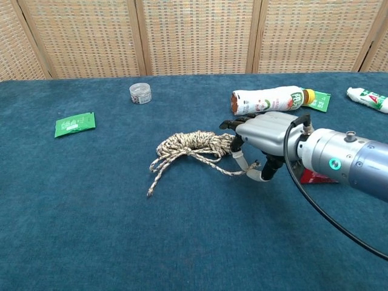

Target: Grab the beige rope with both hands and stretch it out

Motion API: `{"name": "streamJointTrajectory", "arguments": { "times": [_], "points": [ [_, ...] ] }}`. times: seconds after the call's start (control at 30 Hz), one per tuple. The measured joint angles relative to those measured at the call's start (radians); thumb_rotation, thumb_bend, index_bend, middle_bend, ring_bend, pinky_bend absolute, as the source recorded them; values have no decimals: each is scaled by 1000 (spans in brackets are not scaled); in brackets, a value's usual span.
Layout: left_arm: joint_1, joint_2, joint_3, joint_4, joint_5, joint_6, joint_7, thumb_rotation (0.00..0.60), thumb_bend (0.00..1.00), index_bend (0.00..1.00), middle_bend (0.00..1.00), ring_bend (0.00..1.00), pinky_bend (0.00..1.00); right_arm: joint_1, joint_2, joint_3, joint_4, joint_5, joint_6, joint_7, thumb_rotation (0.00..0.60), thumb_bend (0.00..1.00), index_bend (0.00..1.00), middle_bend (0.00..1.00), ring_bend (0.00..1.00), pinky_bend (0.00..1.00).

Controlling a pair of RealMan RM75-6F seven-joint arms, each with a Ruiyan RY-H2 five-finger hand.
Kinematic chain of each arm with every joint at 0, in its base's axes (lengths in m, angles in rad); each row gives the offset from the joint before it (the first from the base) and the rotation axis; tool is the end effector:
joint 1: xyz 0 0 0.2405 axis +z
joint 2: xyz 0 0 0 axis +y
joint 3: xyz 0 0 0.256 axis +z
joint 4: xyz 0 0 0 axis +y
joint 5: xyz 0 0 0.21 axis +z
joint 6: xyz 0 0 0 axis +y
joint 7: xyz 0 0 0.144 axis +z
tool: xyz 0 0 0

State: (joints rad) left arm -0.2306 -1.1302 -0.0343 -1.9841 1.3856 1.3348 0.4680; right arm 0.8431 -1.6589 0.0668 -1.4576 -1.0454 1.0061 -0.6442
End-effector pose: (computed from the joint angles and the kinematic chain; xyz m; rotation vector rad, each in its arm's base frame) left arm -0.2217 0.2015 0.1112 -1.6080 -0.9060 -0.8115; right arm -0.1231 -0.3240 -0.0599 2.0542 -0.6606 0.7576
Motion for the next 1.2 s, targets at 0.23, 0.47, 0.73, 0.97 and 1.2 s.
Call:
{"name": "streamJointTrajectory", "arguments": {
  "times": [0.23,0.47,0.73,0.97,1.2],
  "points": [
    [-107,-21,-47,99,85,-79,-32,600,0,28,0,0,0,-17,40,-1,-21,-18,9,-9,600,473,666,0,0,0],
    [-283,-107,-68,315,285,-192,-154,600,19,308,0,0,0,-30,67,-3,-35,-31,9,-12,600,475,670,0,0,0],
    [-449,-299,-70,537,353,-321,-206,600,138,414,0,0,0,-34,74,5,-31,-27,-20,9,600,475,671,0,0,0],
    [-510,-389,-45,674,395,-344,-178,600,164,431,0,0,0,-33,68,10,-12,-32,-41,26,600,475,673,0,0,0],
    [-554,-461,4,797,430,-343,-199,600,213,449,0,0,0,-32,61,15,7,-28,-56,34,600,475,673,0,0,0]
  ]
}}
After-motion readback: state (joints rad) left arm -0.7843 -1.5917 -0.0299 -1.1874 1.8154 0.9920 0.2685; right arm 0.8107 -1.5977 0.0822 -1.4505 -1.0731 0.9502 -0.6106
